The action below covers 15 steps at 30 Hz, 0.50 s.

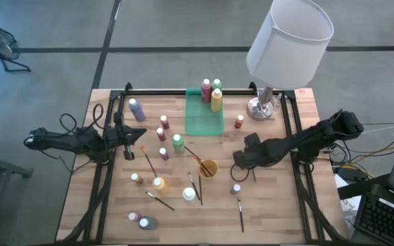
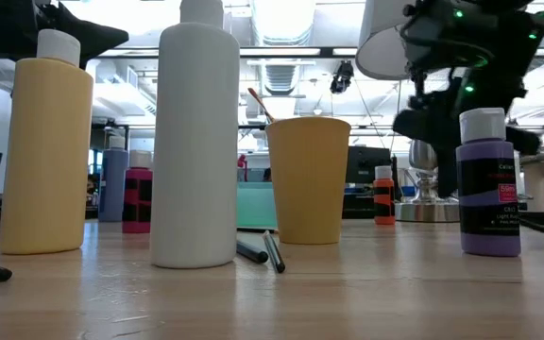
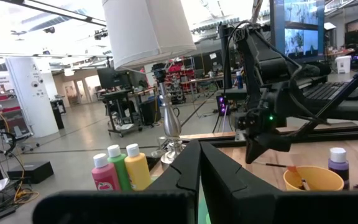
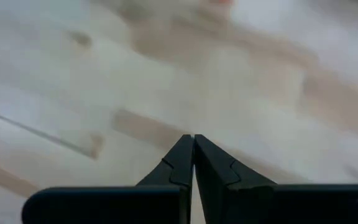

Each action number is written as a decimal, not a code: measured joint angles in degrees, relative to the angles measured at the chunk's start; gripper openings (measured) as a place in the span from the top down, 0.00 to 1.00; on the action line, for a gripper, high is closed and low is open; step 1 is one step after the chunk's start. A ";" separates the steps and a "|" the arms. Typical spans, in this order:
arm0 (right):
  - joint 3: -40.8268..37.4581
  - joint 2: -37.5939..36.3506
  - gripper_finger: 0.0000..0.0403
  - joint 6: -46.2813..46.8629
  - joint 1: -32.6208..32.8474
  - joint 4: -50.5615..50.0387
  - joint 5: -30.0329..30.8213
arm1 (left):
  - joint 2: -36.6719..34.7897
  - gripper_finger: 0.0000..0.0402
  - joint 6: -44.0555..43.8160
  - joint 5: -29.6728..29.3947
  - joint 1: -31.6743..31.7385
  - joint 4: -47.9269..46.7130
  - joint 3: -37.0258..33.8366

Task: Pick & Place Paint Supplies
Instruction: Put the silver paintbrush into the yellow cup

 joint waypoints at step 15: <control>0.02 -2.12 0.98 -24.20 -0.47 18.27 22.24 | 0.00 0.96 0.00 -0.02 0.00 0.00 0.02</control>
